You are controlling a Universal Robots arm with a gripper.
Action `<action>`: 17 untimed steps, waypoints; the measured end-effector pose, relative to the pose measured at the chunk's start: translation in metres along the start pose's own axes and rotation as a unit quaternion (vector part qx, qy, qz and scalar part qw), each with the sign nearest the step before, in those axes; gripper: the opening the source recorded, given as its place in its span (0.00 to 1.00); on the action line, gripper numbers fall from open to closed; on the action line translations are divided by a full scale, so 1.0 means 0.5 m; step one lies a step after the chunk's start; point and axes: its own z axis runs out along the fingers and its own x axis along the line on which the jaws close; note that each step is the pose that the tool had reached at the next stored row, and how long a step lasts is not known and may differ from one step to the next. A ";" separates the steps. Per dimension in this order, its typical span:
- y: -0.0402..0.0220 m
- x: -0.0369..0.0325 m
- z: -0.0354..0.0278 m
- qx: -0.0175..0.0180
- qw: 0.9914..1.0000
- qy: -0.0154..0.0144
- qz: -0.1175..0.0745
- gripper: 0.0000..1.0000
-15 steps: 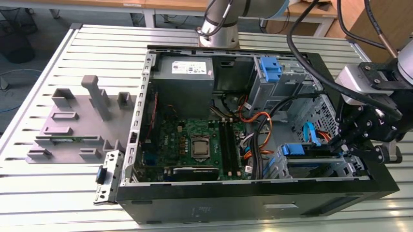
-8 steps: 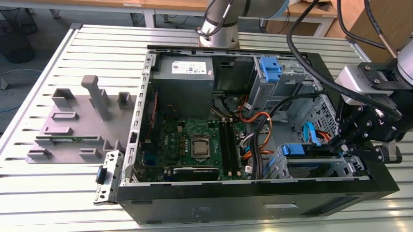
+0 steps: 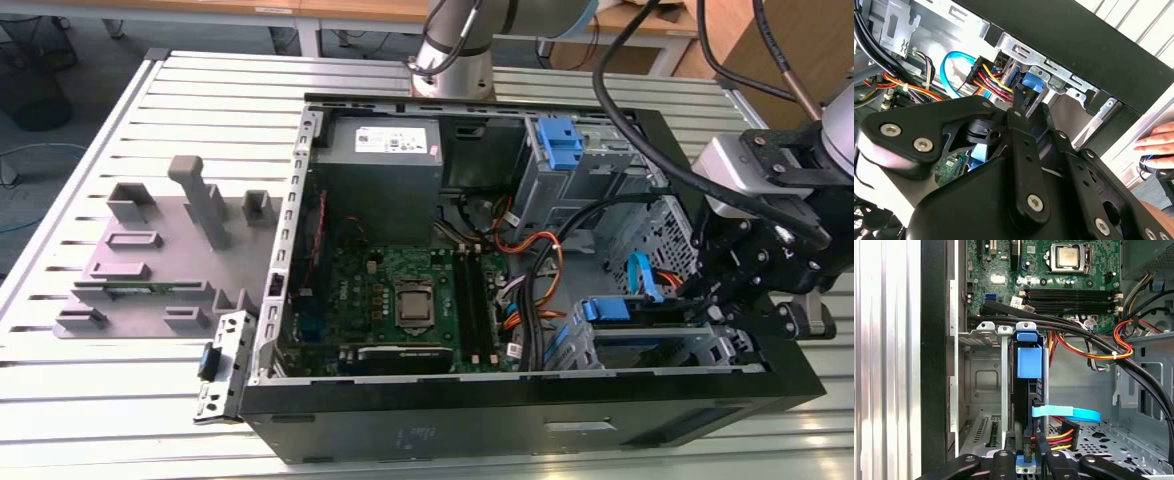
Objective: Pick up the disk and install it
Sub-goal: 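Insert the second disk wire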
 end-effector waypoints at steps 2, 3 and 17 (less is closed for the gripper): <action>0.000 0.000 0.003 0.000 1.000 0.001 0.000 0.29; 0.000 -0.001 0.005 0.000 1.000 0.001 0.000 0.29; 0.000 -0.004 0.009 0.000 1.000 0.002 0.000 0.28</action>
